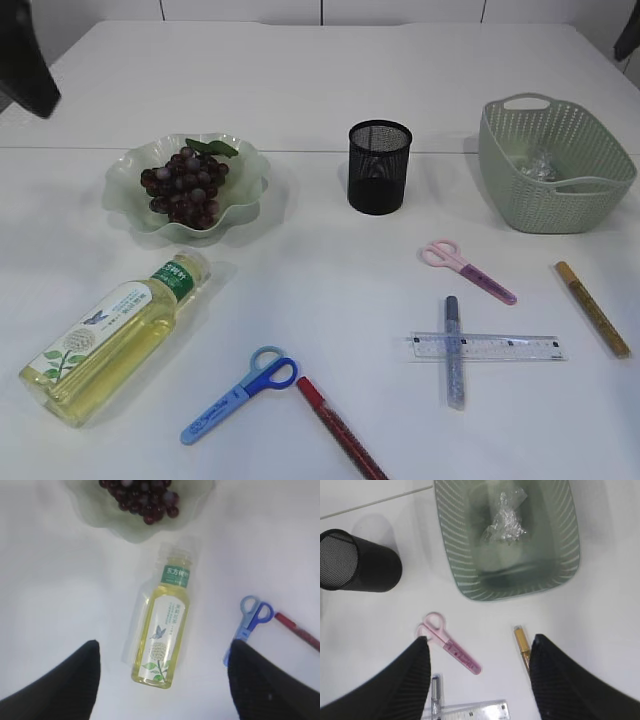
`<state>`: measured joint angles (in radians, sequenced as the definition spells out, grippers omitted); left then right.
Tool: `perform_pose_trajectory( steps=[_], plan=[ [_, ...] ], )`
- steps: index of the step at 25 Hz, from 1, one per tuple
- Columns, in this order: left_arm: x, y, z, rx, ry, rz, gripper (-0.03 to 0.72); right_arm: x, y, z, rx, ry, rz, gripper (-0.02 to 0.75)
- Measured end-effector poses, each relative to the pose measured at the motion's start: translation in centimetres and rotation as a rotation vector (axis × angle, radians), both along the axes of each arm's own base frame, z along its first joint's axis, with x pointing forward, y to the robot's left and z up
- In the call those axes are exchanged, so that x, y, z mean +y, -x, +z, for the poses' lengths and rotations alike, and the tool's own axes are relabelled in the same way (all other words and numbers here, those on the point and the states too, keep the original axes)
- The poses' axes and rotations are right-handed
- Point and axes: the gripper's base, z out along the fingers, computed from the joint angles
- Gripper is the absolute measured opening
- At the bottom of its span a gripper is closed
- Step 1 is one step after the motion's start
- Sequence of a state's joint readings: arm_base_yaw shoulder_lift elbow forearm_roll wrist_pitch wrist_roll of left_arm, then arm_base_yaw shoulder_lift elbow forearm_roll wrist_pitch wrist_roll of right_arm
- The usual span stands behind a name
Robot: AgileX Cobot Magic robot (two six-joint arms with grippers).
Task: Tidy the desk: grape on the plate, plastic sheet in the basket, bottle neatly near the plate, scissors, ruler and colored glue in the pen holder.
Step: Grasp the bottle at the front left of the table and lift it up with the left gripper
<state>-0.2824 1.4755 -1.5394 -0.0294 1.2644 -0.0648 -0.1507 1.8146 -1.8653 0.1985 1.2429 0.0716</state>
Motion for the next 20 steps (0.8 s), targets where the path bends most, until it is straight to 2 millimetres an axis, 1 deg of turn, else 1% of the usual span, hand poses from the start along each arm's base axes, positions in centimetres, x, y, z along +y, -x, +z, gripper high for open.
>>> perform_pose_trajectory(
  steps=[2, 5, 9, 12, 14, 16, 20],
  plan=[
    [-1.1, -0.7, -1.6, 0.044, -0.026, -0.033, 0.582, 0.3, 1.6, 0.9, -0.011, 0.002, 0.004, 0.491],
    [-2.5, -2.0, -3.9, 0.103, -0.068, -0.071, 0.583, 0.7, 4.1, 1.2, 0.000, -0.005, 0.007, 0.491],
    [-3.6, -3.9, -7.2, 0.182, -0.108, -0.090, 0.584, 1.3, 7.6, 0.4, 0.049, -0.020, 0.011, 0.491],
    [-4.0, -5.2, -9.9, 0.250, -0.144, -0.094, 0.584, 1.6, 9.6, -0.6, 0.087, -0.025, 0.017, 0.491],
    [-4.3, -5.9, -11.6, 0.291, -0.159, -0.095, 0.584, 1.7, 10.1, -1.1, 0.108, -0.026, 0.022, 0.491],
    [-4.5, -6.5, -13.1, 0.326, -0.171, -0.098, 0.584, 1.7, 10.3, -1.3, 0.112, -0.027, 0.023, 0.491],
    [-4.8, -7.3, -15.7, 0.385, -0.197, -0.116, 0.583, 1.9, 10.4, -1.0, 0.102, -0.041, 0.027, 0.491]
  ],
)
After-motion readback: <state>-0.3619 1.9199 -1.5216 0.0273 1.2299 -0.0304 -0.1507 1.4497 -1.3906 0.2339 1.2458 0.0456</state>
